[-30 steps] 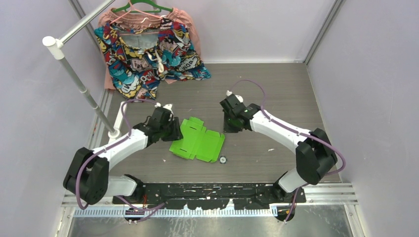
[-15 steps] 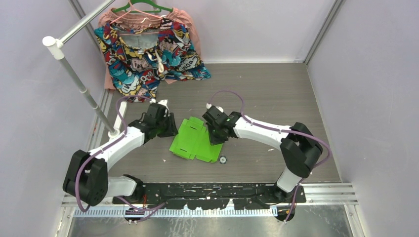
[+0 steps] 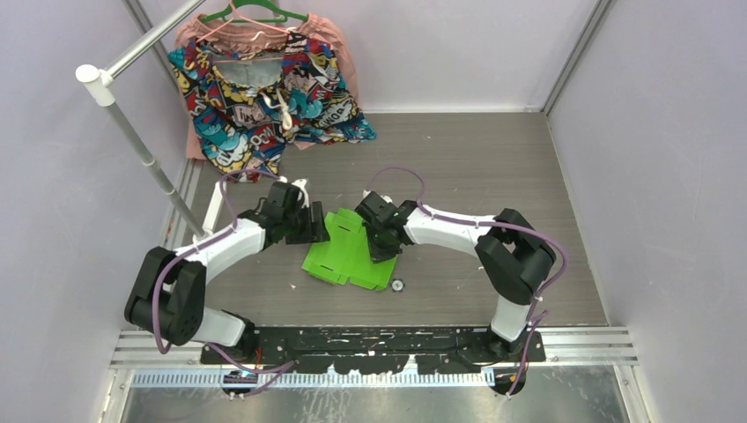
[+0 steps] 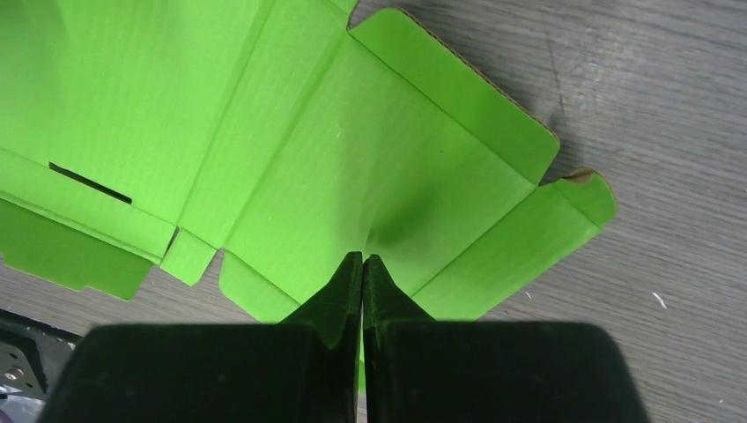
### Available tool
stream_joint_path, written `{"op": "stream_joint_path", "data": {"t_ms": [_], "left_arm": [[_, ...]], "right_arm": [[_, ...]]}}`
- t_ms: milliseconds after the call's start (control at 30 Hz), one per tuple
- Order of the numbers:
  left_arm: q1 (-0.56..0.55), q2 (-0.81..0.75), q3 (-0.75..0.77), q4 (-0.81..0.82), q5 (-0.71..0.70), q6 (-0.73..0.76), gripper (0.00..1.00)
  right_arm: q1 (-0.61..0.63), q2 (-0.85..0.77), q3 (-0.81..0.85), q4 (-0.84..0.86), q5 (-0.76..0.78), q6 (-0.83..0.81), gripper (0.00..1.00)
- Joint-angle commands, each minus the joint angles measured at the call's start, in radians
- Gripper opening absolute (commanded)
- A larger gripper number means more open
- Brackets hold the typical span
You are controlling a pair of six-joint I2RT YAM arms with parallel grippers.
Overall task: Fold the paper box
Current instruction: Fold the paper box at the center of the board.
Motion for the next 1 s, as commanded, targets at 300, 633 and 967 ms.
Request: {"op": "stream_joint_path", "data": {"t_ms": [300,633,967], "left_arm": [[0.006,0.054,0.001,0.108,0.083,0.009,0.48],[0.006,0.061,-0.003,0.099,0.098,0.013,0.25],[0.006,0.056,-0.022,0.122,0.131,0.032,0.34]], "right_arm": [[0.004,0.024,0.058,0.038,-0.010,-0.003,0.01],[0.004,0.049,0.076,0.040,-0.010,0.009,0.01],[0.004,0.092,0.087,0.054,-0.047,0.014,0.01]]}}
